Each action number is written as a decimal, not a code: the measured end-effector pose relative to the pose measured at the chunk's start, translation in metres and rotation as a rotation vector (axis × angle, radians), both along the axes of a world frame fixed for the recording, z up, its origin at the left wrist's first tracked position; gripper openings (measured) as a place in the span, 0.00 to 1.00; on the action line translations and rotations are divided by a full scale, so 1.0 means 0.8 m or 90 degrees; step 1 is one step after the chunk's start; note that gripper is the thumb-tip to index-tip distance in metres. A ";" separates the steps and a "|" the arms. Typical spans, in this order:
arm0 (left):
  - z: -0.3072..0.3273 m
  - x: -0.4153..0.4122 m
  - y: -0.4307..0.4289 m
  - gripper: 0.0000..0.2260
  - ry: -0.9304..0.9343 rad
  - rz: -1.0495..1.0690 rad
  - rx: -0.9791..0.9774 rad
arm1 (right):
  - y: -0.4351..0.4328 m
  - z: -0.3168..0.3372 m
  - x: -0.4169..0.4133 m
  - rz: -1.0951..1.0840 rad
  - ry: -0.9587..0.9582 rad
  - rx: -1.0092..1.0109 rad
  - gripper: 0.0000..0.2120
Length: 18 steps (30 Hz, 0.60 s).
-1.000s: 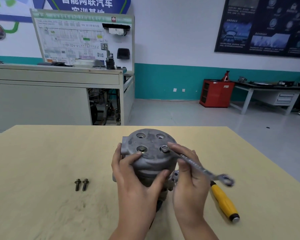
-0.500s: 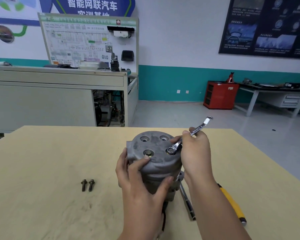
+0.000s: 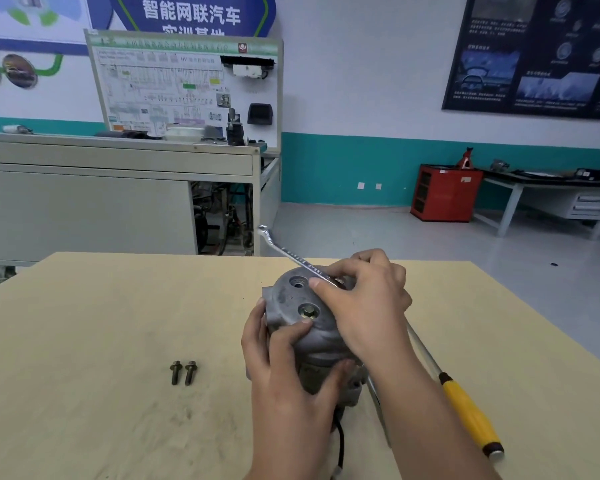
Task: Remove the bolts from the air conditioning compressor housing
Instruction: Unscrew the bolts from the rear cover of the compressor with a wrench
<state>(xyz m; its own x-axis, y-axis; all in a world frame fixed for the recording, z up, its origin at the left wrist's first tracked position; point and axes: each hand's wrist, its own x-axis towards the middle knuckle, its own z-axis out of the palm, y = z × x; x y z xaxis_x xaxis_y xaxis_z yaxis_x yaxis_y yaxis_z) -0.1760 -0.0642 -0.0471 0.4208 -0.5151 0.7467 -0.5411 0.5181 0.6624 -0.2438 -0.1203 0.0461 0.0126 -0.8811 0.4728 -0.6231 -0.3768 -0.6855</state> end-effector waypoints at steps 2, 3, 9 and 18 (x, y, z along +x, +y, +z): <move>-0.002 0.002 -0.001 0.33 -0.006 0.001 0.001 | 0.007 -0.007 0.001 0.000 -0.021 -0.054 0.07; -0.002 0.002 -0.001 0.33 -0.002 -0.003 0.006 | 0.010 -0.012 0.001 -0.005 -0.034 -0.081 0.07; -0.001 0.002 0.002 0.34 0.027 -0.020 0.024 | 0.023 -0.034 0.005 -0.003 -0.138 -0.208 0.12; 0.000 0.002 0.000 0.28 0.018 -0.016 0.010 | 0.024 -0.081 -0.008 0.007 -0.214 -0.336 0.11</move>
<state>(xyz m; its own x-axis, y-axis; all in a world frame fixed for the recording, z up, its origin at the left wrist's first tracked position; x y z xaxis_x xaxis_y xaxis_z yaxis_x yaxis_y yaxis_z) -0.1740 -0.0640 -0.0468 0.4291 -0.5377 0.7258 -0.5088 0.5200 0.6861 -0.2500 -0.1013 -0.0189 -0.2045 -0.5280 0.8243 -0.4001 -0.7234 -0.5627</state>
